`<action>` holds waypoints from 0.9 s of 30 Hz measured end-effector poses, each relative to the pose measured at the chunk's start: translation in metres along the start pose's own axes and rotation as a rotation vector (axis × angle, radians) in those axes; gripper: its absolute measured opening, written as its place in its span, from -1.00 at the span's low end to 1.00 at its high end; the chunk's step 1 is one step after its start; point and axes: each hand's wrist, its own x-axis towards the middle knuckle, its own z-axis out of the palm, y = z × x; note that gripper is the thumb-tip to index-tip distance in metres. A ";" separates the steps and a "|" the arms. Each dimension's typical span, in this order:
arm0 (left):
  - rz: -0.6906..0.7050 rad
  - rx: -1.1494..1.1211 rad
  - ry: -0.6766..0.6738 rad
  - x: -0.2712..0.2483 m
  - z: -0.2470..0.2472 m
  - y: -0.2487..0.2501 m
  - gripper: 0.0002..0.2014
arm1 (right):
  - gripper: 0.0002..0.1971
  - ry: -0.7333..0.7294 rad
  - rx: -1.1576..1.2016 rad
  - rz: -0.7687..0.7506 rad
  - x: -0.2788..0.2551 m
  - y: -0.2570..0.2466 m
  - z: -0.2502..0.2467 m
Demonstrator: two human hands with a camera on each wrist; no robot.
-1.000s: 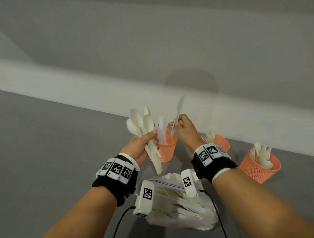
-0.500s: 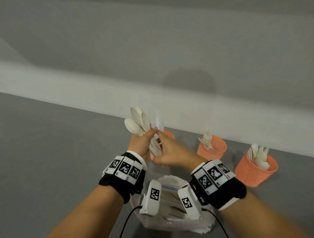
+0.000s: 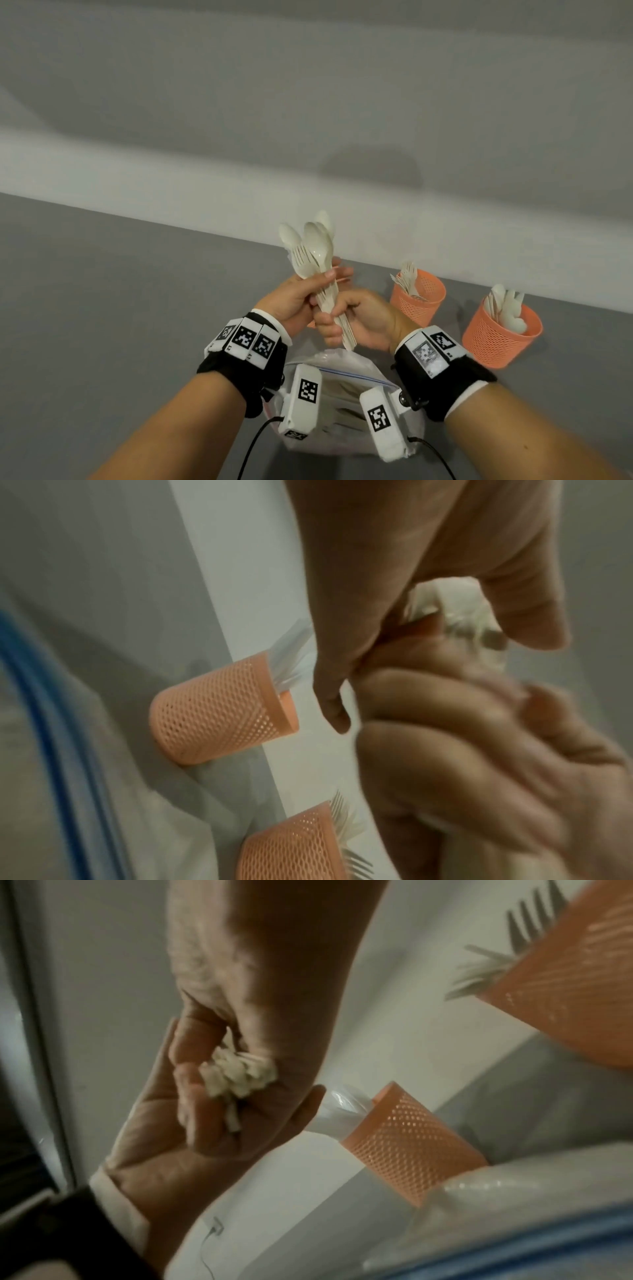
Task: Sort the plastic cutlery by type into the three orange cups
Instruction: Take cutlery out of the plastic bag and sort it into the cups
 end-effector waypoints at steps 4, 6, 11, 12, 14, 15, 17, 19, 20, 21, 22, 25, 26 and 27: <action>0.001 0.072 -0.067 0.000 0.005 -0.005 -0.55 | -0.82 -0.007 0.008 0.023 -0.007 0.000 -0.002; 0.002 0.111 -0.066 0.001 0.007 -0.007 -0.68 | -0.77 0.123 -0.167 0.057 -0.011 -0.002 -0.005; 0.051 0.055 0.073 0.003 0.009 -0.007 -0.77 | -0.61 0.678 -0.986 -0.175 -0.022 -0.008 -0.009; 0.043 0.035 0.124 0.003 0.011 -0.008 -0.77 | -0.66 0.780 -0.995 -0.350 -0.024 -0.010 -0.008; 0.037 0.009 0.168 0.002 0.015 -0.008 -0.73 | -0.84 0.753 -0.958 -0.551 -0.027 -0.015 0.004; 0.039 -0.011 0.164 0.002 0.017 -0.008 -0.73 | -0.87 0.690 -0.984 -0.553 -0.027 -0.016 0.010; 0.023 -0.058 0.150 0.004 0.022 -0.008 -0.75 | -0.80 0.623 -1.089 -0.498 -0.025 -0.013 0.016; -0.005 -0.066 0.131 0.005 0.025 -0.009 -0.73 | -0.77 0.649 -1.169 -0.474 -0.022 -0.009 0.015; -0.008 -0.069 0.115 0.005 0.027 -0.009 -0.73 | -0.79 0.662 -1.178 -0.467 -0.022 -0.007 0.014; -0.005 -0.084 0.101 0.005 0.027 -0.011 -0.74 | -0.81 0.668 -1.176 -0.461 -0.021 -0.007 0.012; 0.001 -0.107 0.083 0.004 0.028 -0.011 -0.76 | -0.84 0.672 -1.161 -0.457 -0.022 -0.006 0.010; 0.008 -0.181 0.035 0.002 0.032 -0.012 -0.73 | -0.92 0.668 -1.054 -0.431 -0.025 -0.008 0.006; 0.015 -0.185 0.026 0.001 0.034 -0.012 -0.70 | -0.95 0.658 -1.033 -0.412 -0.026 -0.008 0.005; 0.026 -0.177 0.016 0.000 0.036 -0.012 -0.66 | -0.95 0.646 -1.022 -0.388 -0.027 -0.008 0.005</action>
